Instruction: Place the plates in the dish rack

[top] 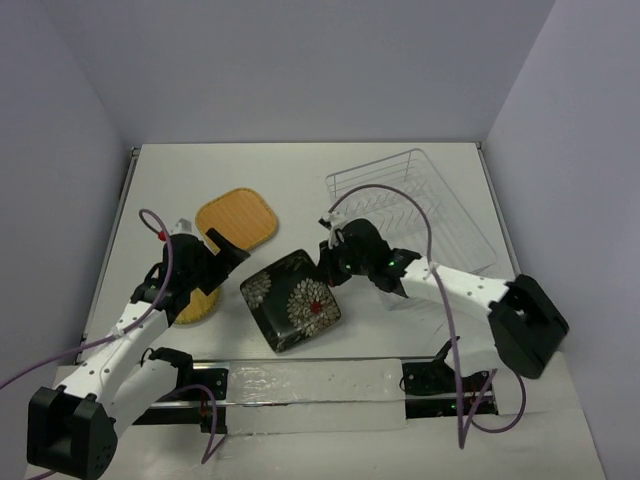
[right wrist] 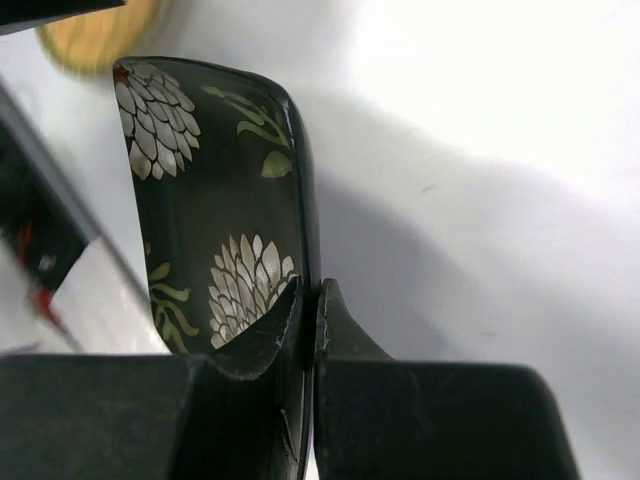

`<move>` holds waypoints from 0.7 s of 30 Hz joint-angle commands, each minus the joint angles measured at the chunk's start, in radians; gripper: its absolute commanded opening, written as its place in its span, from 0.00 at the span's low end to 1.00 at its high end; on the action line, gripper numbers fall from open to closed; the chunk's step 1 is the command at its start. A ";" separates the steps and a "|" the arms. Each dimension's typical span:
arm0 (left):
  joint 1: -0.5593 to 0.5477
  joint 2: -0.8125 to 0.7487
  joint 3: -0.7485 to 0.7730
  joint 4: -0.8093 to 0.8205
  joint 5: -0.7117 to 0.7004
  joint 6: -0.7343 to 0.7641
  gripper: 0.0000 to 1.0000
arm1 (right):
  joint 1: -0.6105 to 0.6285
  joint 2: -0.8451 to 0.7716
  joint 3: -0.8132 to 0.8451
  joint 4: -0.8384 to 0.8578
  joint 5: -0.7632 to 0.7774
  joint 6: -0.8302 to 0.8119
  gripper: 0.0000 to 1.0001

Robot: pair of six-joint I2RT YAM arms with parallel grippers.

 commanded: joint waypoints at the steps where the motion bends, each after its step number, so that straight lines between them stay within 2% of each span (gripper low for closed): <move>1: -0.006 -0.027 0.133 -0.063 -0.155 0.040 0.99 | -0.012 -0.233 0.104 0.031 0.248 -0.064 0.00; 8: -0.004 0.010 0.234 -0.046 -0.219 0.081 0.99 | -0.084 -0.375 0.323 -0.087 0.568 -0.233 0.00; 10: -0.003 0.027 0.249 -0.038 -0.236 0.094 0.99 | -0.145 -0.373 0.386 -0.124 0.588 -0.284 0.00; 13: -0.003 0.078 0.284 -0.030 -0.277 0.121 0.99 | -0.300 -0.360 0.496 -0.171 0.631 -0.395 0.00; 14: -0.001 0.093 0.297 -0.036 -0.285 0.125 0.99 | -0.310 -0.352 0.526 -0.176 0.645 -0.415 0.00; 15: 0.004 0.113 0.316 -0.047 -0.295 0.133 0.99 | -0.376 -0.332 0.589 -0.207 0.626 -0.461 0.00; 21: 0.066 0.198 0.360 -0.019 -0.281 0.152 0.99 | -0.526 -0.248 0.764 -0.362 0.550 -0.686 0.00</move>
